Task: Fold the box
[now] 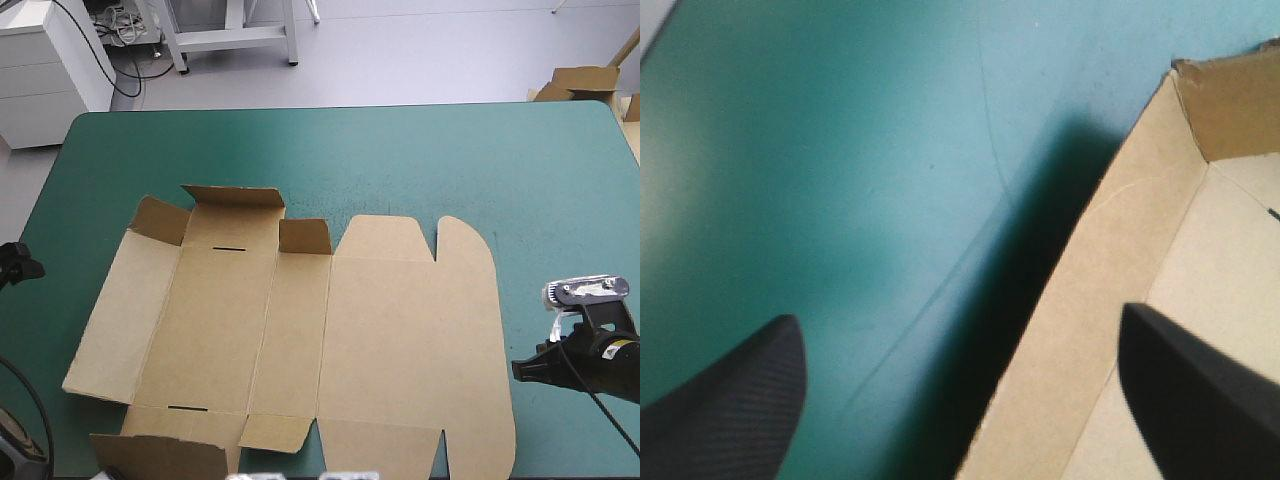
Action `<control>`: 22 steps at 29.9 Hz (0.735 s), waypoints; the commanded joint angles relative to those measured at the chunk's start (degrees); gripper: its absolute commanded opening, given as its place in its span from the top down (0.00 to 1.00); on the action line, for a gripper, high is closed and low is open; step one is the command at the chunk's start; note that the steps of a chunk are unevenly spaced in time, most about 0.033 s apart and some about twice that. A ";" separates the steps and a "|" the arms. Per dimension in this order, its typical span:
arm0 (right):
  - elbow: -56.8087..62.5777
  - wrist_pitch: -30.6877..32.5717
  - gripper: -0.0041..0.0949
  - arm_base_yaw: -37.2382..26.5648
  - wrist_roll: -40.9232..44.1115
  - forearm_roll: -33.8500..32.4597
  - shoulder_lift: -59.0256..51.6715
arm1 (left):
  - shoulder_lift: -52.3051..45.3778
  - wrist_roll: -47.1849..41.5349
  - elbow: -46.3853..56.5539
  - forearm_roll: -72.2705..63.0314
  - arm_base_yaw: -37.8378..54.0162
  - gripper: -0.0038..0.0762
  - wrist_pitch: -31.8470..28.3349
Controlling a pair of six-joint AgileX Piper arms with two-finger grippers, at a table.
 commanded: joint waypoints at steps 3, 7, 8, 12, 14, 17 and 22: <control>-1.40 -2.24 0.71 -0.45 -0.69 0.40 -0.05 | -1.74 3.11 4.86 -3.71 0.06 0.06 2.44; -1.40 -2.24 0.71 -0.45 -0.69 0.40 -0.05 | -1.74 13.33 10.17 -8.36 0.06 0.06 2.44; -1.40 -2.24 0.71 -0.45 -0.69 0.40 -0.05 | -1.74 15.20 11.56 -9.58 0.06 0.06 2.44; -1.40 -2.24 0.71 -0.45 -0.69 0.40 -0.05 | -1.74 19.89 16.72 -11.21 0.06 0.07 1.26; -1.40 -2.37 0.71 -0.45 -0.94 0.40 -0.05 | -1.74 22.75 19.30 -11.10 0.06 0.07 1.26; -1.40 -2.49 0.71 -0.45 -1.15 0.40 -0.05 | -1.74 24.92 22.10 -10.88 0.06 0.07 1.39; -1.40 -2.49 0.71 -0.45 -1.86 0.40 -0.05 | -1.74 25.75 24.25 -10.61 0.06 0.07 1.79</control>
